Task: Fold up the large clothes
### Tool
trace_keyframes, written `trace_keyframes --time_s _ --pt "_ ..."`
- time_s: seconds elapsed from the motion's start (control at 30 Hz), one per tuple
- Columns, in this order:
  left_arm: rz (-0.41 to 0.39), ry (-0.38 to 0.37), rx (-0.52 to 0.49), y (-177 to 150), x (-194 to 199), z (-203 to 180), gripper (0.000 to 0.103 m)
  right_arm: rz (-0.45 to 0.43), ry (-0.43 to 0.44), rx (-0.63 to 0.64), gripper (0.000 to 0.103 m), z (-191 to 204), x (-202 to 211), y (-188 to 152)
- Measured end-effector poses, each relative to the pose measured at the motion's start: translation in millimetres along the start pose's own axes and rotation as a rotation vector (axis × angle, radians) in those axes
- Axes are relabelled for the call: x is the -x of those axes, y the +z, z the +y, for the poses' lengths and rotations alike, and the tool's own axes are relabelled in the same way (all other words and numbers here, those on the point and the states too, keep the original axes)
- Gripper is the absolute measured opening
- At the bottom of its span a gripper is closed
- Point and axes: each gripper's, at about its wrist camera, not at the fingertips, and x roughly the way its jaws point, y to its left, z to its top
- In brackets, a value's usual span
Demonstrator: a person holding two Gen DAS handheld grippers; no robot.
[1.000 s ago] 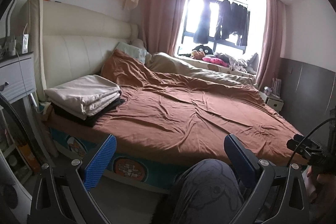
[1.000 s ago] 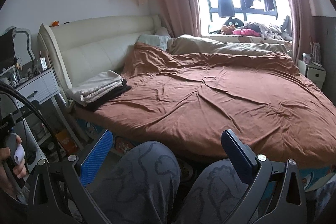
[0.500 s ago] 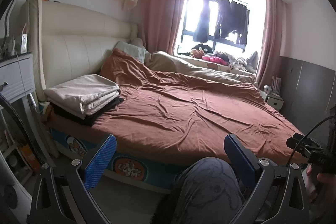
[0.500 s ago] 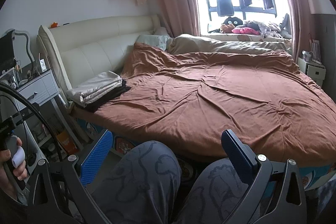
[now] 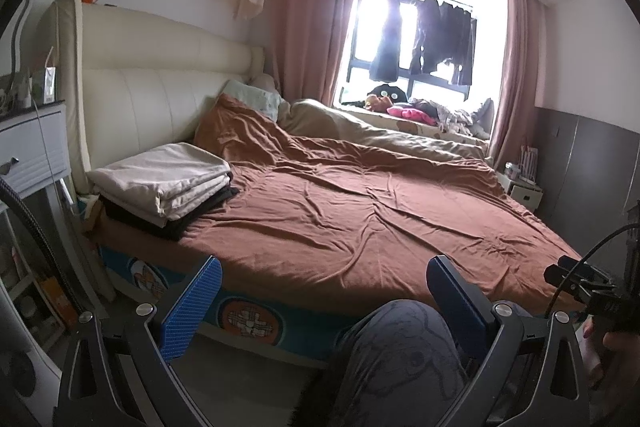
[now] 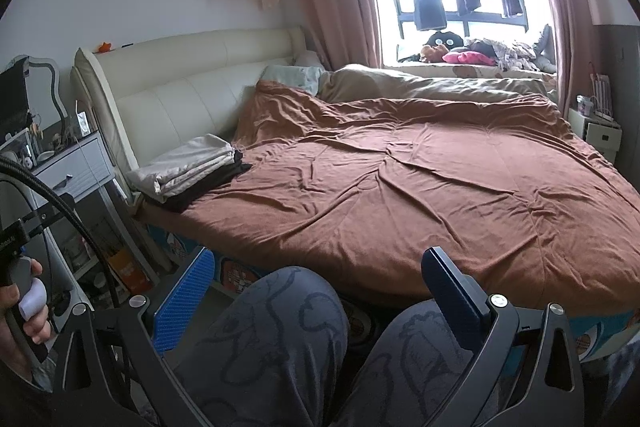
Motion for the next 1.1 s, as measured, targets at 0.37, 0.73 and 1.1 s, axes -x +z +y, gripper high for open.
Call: trace_keyframes --time_s 0.37,0.73,1.1 --pt "-0.002 0.007 -0.001 0.4 -0.4 1.1 0.103 -0.002 0.004 -0.002 0.103 -2.6 -0.2 -1.0" --pt "0.020 0.016 -0.014 -3.3 -5.3 -5.2 0.103 -0.008 0.007 -0.011 0.103 -0.1 -0.6 -1.9" --pt "0.004 0.019 -0.030 -4.0 -1.0 -8.1 0.103 -0.002 0.008 -0.015 0.103 2.4 -2.5 -3.3"
